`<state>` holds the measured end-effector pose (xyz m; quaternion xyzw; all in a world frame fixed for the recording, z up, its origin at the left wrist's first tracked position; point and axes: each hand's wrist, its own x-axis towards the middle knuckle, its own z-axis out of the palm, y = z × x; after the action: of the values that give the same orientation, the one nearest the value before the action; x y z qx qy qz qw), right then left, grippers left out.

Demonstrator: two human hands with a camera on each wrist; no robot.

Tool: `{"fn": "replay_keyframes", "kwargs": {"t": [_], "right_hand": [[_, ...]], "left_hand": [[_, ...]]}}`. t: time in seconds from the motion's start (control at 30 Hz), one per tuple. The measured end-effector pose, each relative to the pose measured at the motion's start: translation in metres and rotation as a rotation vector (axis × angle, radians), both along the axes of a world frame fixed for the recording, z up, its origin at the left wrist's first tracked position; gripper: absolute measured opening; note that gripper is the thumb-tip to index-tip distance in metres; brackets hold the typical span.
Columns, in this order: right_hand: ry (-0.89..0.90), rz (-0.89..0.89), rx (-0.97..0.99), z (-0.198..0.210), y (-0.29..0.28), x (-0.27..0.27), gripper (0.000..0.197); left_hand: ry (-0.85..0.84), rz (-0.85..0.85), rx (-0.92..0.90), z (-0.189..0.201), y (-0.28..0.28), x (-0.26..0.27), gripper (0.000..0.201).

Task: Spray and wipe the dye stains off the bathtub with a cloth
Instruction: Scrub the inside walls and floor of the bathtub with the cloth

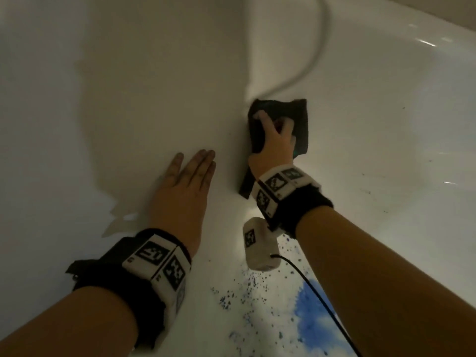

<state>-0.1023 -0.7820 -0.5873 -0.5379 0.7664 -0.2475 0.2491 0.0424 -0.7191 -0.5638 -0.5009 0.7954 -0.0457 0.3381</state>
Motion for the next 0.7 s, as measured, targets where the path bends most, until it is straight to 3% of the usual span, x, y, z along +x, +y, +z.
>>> {"fn": "replay_keyframes", "kwargs": {"t": [0.13, 0.33, 0.47, 0.57, 0.7], "right_hand": [[0.055, 0.119, 0.018, -0.014, 0.018, 0.021, 0.053], [0.051, 0.336, 0.219, -0.034, 0.075, 0.039, 0.058], [0.006, 0.440, 0.377, -0.029, 0.085, 0.025, 0.035], [-0.014, 0.312, 0.350, -0.003, 0.102, -0.005, 0.026], [-0.100, -0.068, 0.020, 0.050, 0.142, -0.082, 0.032]], "left_hand": [[-0.071, -0.004, 0.007, -0.001, -0.001, 0.005, 0.108], [-0.125, 0.025, 0.022, 0.006, -0.001, -0.009, 0.101], [-0.161, 0.040, 0.016, 0.005, 0.002, -0.012, 0.101], [-0.209, 0.042, 0.017, 0.008, 0.004, -0.015, 0.103], [-0.196, 0.061, -0.004, 0.005, 0.004, -0.023, 0.075]]}}
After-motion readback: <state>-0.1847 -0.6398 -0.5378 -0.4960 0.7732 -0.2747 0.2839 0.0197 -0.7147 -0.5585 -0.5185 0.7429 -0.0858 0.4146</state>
